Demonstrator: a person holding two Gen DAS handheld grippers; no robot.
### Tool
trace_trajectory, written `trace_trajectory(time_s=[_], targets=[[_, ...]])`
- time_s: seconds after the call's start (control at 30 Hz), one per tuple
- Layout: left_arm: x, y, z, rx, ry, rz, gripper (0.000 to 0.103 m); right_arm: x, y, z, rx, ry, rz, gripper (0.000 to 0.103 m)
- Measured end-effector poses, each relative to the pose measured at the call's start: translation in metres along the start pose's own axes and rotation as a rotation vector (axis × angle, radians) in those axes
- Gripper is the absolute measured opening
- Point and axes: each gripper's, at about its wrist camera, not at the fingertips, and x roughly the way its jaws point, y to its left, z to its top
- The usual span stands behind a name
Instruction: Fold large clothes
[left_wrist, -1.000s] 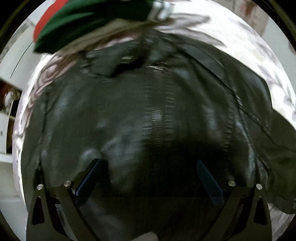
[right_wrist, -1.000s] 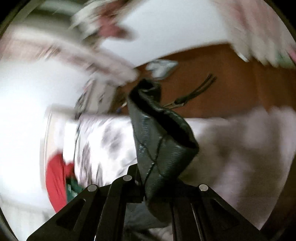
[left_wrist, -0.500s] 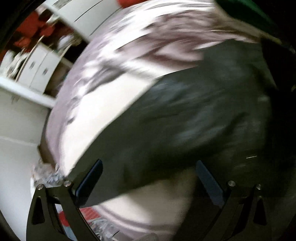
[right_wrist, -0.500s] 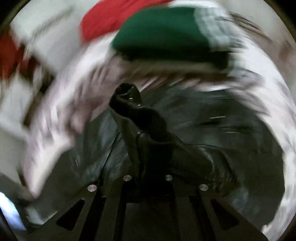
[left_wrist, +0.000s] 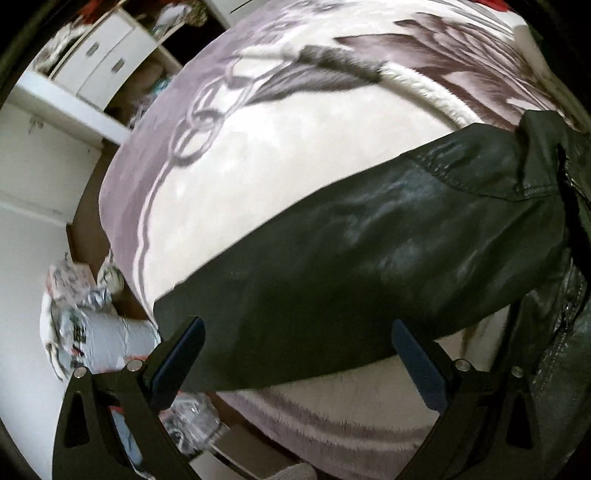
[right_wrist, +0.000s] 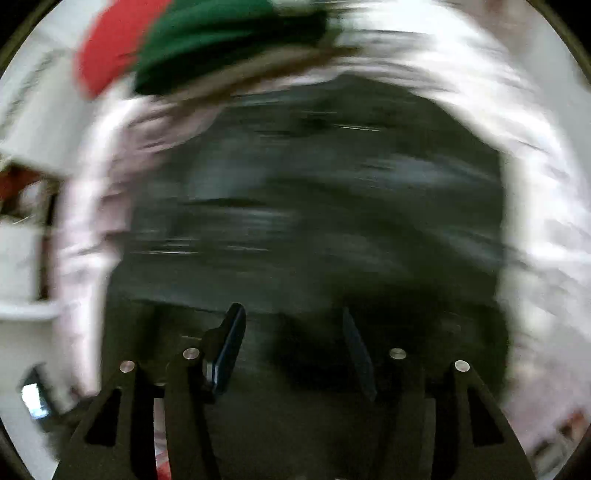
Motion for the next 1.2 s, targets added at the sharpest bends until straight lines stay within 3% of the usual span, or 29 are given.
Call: trace_trajectory(time_s=[0.07,0.13,0.2,0.27,0.33,0.43,0.5,0.53,0.63,0.73,0.8,0.9,1.0,1.03,1.1,1.17,1.2], targets=[[0.0,-0.001,-0.011,-0.015,0.016,0.007,0.103,0.019,-0.038,-0.006,0.064,0.034,-0.033,0.057],[0.003,0.0,-0.018,-0.027,0.032,0.012,0.103,0.039,-0.056,-0.005,0.084,0.044,-0.016,0.049],[0.007,-0.001,-0.027,-0.038,0.05,0.038,0.103,0.046,-0.07,0.004,0.079,0.026,-0.015,0.015],[0.009,-0.003,-0.034,-0.043,0.064,0.058,0.103,0.046,-0.085,0.012,0.103,-0.034,-0.058,0.002],[0.007,-0.003,-0.043,-0.067,0.072,0.068,0.103,0.054,-0.107,0.016,0.165,-0.028,-0.045,0.0],[0.008,0.0,-0.052,-0.111,0.103,0.073,0.103,0.068,-0.099,0.012,0.077,0.096,-0.009,0.0],[0.01,0.007,-0.058,-0.163,0.125,0.063,0.103,0.057,-0.094,0.0,0.051,0.149,0.009,0.003],[0.009,0.009,-0.061,-0.18,0.131,0.062,0.103,0.047,-0.093,-0.004,0.059,0.143,0.027,0.003],[0.012,0.023,-0.065,-0.265,0.142,0.018,0.103,0.005,-0.102,-0.018,0.145,0.043,0.192,0.003],[0.021,0.038,-0.066,-0.354,0.148,-0.076,0.103,-0.002,-0.098,-0.008,0.193,-0.047,0.339,0.003],[0.033,0.048,-0.067,-0.423,0.159,-0.144,0.103,0.027,-0.101,0.014,0.253,-0.048,0.36,0.003],[0.056,0.063,-0.071,-0.534,0.193,-0.282,0.103,0.099,-0.111,0.028,0.302,0.118,0.297,0.0],[0.079,0.08,-0.077,-0.684,0.214,-0.48,0.099,0.1,-0.091,0.031,0.261,0.092,0.223,0.001],[0.087,0.087,-0.079,-0.753,0.203,-0.55,0.098,0.094,-0.08,0.032,0.227,0.081,0.203,0.005],[0.1,0.099,-0.083,-0.869,0.187,-0.631,0.098,0.076,-0.064,0.025,0.215,0.071,0.247,0.027],[0.111,0.111,-0.088,-0.987,0.162,-0.678,0.098,0.067,-0.044,0.017,0.203,0.068,0.292,0.034],[0.117,0.119,-0.091,-1.056,0.15,-0.692,0.093,0.062,-0.032,0.018,0.189,0.066,0.292,0.034]])
